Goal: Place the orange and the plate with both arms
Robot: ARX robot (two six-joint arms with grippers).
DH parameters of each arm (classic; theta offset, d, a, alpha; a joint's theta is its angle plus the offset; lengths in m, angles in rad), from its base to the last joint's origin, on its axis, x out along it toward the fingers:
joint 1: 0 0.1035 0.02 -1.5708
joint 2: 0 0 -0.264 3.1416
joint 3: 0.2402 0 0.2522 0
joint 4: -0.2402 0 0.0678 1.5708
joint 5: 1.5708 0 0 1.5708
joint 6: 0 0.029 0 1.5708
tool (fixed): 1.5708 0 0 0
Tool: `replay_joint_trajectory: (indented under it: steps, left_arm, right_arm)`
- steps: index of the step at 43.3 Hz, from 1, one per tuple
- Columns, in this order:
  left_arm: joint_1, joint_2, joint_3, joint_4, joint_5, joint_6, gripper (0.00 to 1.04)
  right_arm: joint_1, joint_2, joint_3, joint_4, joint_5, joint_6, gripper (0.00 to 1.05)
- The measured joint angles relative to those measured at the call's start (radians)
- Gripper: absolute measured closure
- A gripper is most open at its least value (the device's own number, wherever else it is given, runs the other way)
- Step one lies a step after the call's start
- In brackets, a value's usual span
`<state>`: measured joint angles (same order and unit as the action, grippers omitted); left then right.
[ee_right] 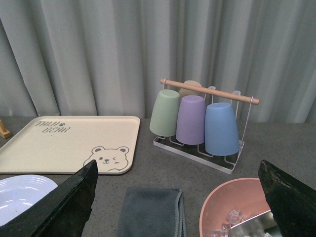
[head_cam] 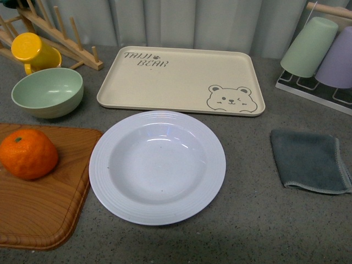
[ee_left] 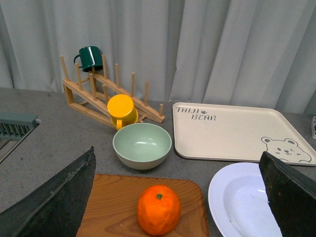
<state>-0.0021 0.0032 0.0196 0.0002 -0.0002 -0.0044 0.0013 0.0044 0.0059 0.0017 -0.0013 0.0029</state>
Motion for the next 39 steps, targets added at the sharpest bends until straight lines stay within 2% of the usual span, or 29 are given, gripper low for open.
replay_joint_trajectory:
  steps: [39]
  left_arm:
    - [0.0, 0.0, 0.0, 0.0, 0.0, 0.0, 0.07]
  right_arm:
    - [0.0, 0.0, 0.0, 0.0, 0.0, 0.0, 0.09]
